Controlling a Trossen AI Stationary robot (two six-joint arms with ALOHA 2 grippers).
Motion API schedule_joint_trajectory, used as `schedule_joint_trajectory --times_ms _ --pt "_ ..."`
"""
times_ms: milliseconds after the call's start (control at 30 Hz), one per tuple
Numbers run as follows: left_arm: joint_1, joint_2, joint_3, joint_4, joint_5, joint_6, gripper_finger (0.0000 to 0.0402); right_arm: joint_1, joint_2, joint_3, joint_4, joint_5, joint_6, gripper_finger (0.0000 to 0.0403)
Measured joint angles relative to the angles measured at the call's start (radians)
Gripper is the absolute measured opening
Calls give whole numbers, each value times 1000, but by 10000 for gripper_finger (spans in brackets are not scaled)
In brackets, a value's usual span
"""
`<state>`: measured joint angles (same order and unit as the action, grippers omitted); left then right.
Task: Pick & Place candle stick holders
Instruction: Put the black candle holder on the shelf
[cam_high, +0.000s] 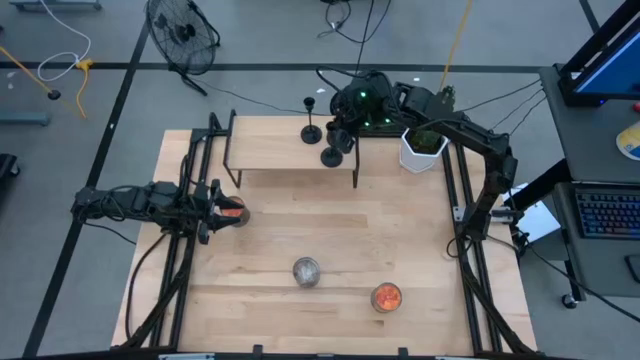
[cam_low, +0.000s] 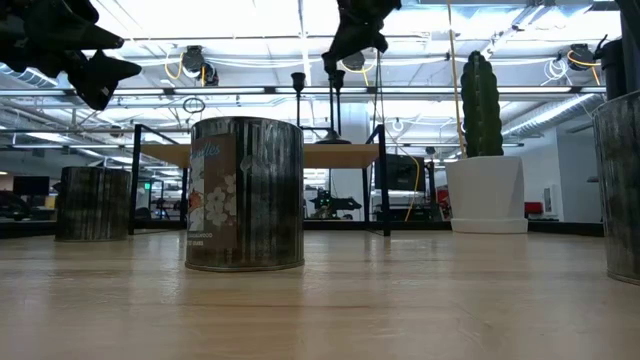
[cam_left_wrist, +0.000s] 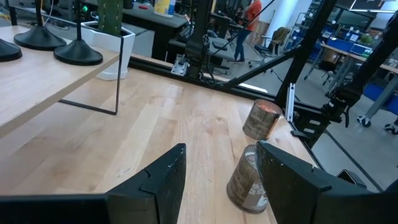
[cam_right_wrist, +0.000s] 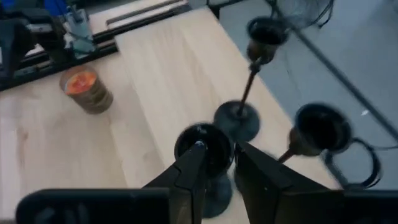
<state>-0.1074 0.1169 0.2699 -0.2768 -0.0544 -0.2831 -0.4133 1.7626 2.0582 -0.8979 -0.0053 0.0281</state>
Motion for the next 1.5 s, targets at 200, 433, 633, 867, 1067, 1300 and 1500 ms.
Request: schedule_joint_trajectory --times_ms 200,433,633,867,1067,1300,1500 --pt "0 0 0 -1 0 1 200 0 0 -22 142 9 -32 80" --pt "0 0 0 -1 0 -6 200 26 -28 -22 240 93 -153 79" --pt "0 0 0 -2 0 -8 200 115 -90 -22 88 136 -145 52" --pt "0 0 0 -2 -21 -8 200 244 -92 -133 -89 147 -107 3" --pt "0 0 0 -1 -51 -10 200 248 -91 -354 29 248 -67 1" --pt "0 0 0 -1 -51 -34 200 202 -90 -531 309 318 -70 1" --pt "0 0 0 -1 -50 -34 200 190 -90 -581 344 323 -58 0"
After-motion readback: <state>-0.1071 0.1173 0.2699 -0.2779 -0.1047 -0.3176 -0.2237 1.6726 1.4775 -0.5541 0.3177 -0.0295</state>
